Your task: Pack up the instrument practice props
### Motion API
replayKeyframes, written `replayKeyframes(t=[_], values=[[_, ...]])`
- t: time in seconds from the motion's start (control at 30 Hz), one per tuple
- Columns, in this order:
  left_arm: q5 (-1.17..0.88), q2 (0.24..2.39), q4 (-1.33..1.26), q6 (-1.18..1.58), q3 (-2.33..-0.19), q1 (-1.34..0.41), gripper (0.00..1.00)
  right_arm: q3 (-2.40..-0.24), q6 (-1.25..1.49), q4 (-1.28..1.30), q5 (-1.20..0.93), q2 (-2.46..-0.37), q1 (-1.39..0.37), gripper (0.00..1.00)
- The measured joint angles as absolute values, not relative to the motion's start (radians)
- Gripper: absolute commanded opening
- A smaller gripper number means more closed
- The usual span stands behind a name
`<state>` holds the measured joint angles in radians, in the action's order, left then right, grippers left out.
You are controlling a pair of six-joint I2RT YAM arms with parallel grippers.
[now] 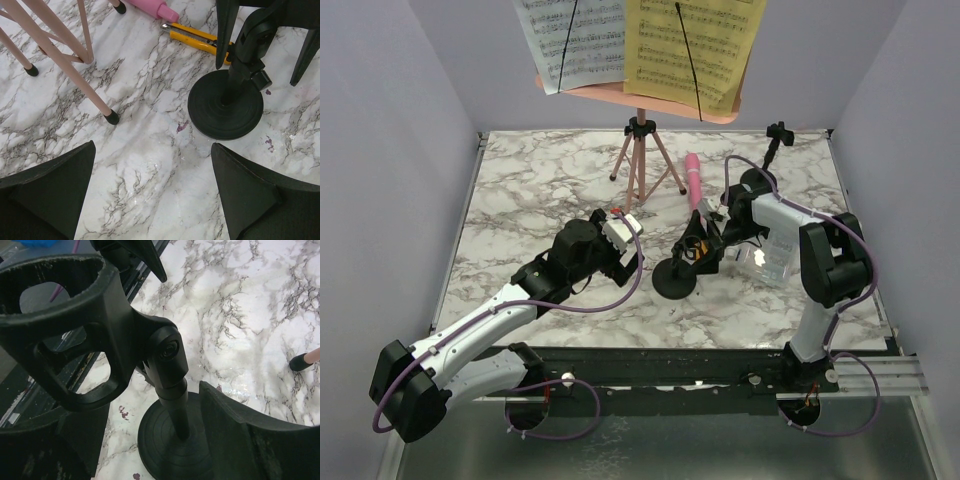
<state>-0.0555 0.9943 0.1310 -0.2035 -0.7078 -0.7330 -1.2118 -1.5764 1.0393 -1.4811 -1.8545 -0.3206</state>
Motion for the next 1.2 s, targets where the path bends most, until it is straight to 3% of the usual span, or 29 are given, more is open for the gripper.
replayKeyframes(t=[0.43, 0.9, 1.2], values=[[-0.056, 0.994, 0.133, -0.205, -0.708, -0.733, 0.99, -1.251, -1.537, 1.04, -1.451, -1.883, -0.372, 0.5], [-0.056, 0.994, 0.133, -0.208, -0.708, -0.733, 0.99, -1.242, -1.499, 0.994, -1.437, -1.868, -0.372, 0.14], [-0.055, 0.994, 0.134, -0.208, -0.708, -0.733, 0.99, -1.188, -1.373, 0.96, -1.357, -1.721, -0.372, 0.07]])
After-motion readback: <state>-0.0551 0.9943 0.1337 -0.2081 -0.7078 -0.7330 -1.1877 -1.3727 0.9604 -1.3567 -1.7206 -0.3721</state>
